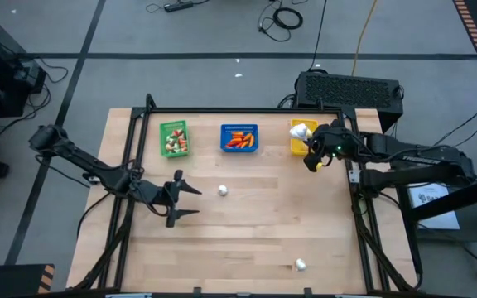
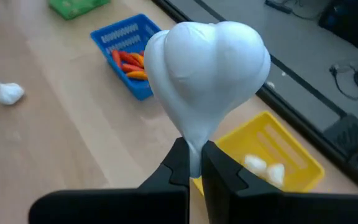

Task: Sort produce into baskets
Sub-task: Put the garlic into the yellow bin

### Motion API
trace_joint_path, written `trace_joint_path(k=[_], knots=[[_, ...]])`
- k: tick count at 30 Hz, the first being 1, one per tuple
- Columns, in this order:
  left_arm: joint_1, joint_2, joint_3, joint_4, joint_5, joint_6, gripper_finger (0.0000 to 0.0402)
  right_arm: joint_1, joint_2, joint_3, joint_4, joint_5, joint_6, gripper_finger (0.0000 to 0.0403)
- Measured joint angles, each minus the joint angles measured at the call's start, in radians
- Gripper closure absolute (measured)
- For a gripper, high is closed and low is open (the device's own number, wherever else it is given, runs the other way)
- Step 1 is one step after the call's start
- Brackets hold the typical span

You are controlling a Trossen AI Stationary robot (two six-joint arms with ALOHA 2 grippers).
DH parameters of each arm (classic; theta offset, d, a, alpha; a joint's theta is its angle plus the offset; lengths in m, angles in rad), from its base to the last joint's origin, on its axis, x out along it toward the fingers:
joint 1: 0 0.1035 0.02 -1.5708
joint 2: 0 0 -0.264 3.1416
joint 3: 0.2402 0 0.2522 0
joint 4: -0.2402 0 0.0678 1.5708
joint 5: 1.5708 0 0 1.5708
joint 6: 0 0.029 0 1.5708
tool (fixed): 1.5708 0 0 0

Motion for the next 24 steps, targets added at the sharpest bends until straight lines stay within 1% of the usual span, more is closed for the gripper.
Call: trace_joint_path(k=[5,8,11,15,20,24], knots=[[0.0,-0.09,-0.063,0.006,-0.069,-0.001,0.0107,-0.055,-0.047,-0.095,0.039,-0.003,0.066,0.0392],[0.0,-0.135,-0.095,0.081,-0.093,0.01,0.0107,-0.101,-0.035,-0.148,0.105,0.012,0.137,0.0392],[0.0,-0.159,-0.118,0.159,-0.096,0.03,0.0107,-0.166,0.016,-0.201,0.141,0.02,0.214,0.0396],[0.0,-0.166,-0.119,0.176,-0.096,0.032,0.0107,-0.228,0.105,-0.236,0.16,0.016,0.305,0.0399],[0.002,-0.166,-0.119,0.195,-0.097,0.095,0.0107,-0.27,0.202,-0.236,0.259,-0.047,0.319,0.0399],[0.003,-0.166,-0.119,0.221,-0.097,0.106,0.0107,-0.304,0.261,-0.236,0.298,-0.052,0.328,0.0399]])
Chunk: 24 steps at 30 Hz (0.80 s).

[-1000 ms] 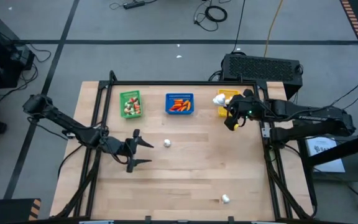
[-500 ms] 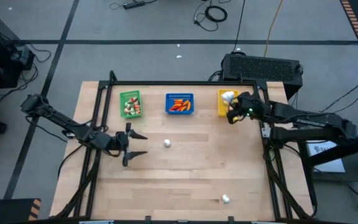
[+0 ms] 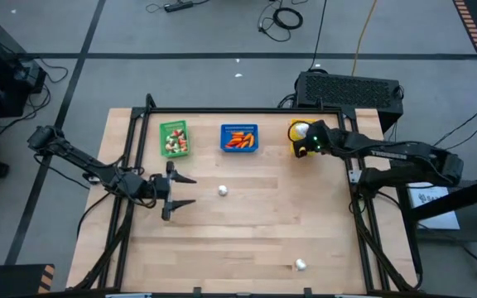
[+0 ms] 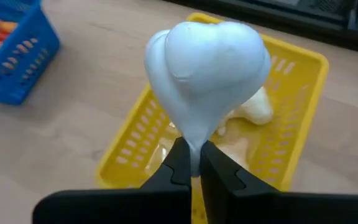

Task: Sort produce into baskets
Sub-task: Put the garlic into the yellow bin

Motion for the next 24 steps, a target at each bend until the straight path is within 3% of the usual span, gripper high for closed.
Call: trace_joint_path(k=[7,24], knots=[[0.0,0.0,0.0,-0.004,0.02,-0.004,0.0107,-0.056,0.051,0.0,0.063,-0.001,0.019,0.0391],[0.0,0.0,0.0,-0.014,0.024,-0.055,0.0107,-0.105,0.06,0.0,0.085,-0.003,-0.018,0.0286]])
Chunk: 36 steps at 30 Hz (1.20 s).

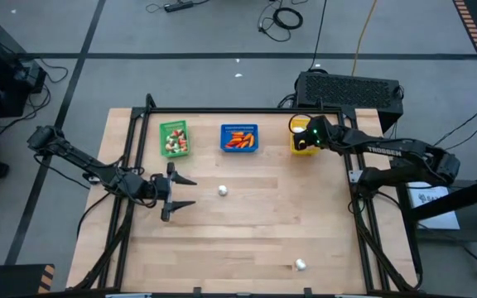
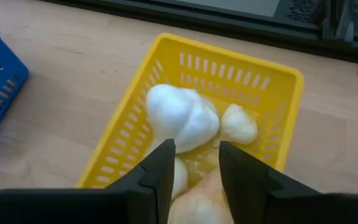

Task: Sort produce into baskets
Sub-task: Put the garlic into the yellow bin

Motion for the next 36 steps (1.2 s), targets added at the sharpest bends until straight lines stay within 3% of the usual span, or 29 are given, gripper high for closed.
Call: trace_joint_path(k=[3,10,20,27,36], knots=[[0.0,0.0,0.0,0.0,0.0,0.0,0.0107,0.0,-0.005,0.001,0.027,-0.019,-0.023,0.0279],[0.0,0.0,0.0,-0.001,0.002,-0.002,0.0107,0.02,-0.014,0.087,0.031,-0.209,-0.103,0.0281],[0.0,0.0,0.0,-0.008,0.027,-0.027,0.0107,0.245,-0.013,0.243,0.049,-0.259,-0.182,0.0285],[0.0,0.006,0.001,-0.11,0.027,-0.047,0.0107,0.463,0.045,0.246,0.255,-0.257,-0.223,0.0285],[0.005,0.071,0.001,-0.211,0.024,-0.105,0.0107,0.686,0.369,0.245,0.687,-0.206,-0.383,0.0285]])
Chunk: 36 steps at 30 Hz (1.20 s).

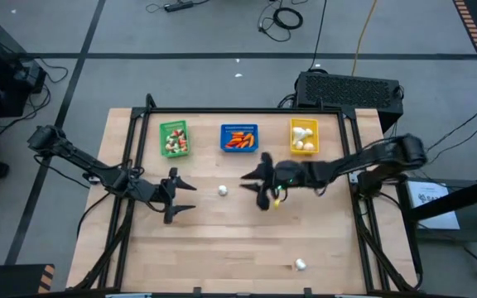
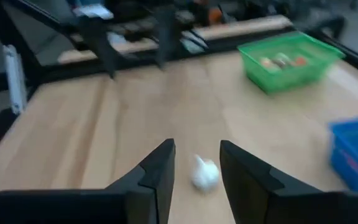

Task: Sort produce into baskets
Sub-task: Put the garlic into the yellow bin

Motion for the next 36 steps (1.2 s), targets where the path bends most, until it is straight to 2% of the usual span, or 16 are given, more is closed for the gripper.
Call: trace_joint_path(k=[2,5,10,14,20,25,36], knots=[[0.006,0.019,0.0,0.001,-0.002,-0.001,0.0107,0.02,0.084,0.002,0.148,0.001,-0.025,0.0285],[0.016,0.043,0.0,0.0,-0.003,-0.001,0.0107,0.039,0.194,0.042,0.242,0.0,-0.096,0.0285],[0.025,0.058,0.0,0.003,-0.006,-0.002,0.0107,0.045,0.37,0.19,0.239,0.007,-0.155,0.0285],[0.025,0.058,0.0,0.003,-0.006,-0.003,0.0107,0.039,0.483,0.326,0.139,0.012,-0.161,0.0285],[0.025,0.058,0.0,-0.003,-0.005,-0.027,0.0107,0.034,0.524,0.439,-0.101,0.088,-0.17,0.0285],[0.025,0.058,0.0,-0.003,-0.005,-0.027,0.0107,0.036,0.524,0.441,-0.095,0.156,-0.19,0.0285],[0.025,0.058,0.0,-0.002,-0.004,-0.028,0.0107,0.027,0.617,0.441,-0.054,0.152,-0.147,0.0285]])
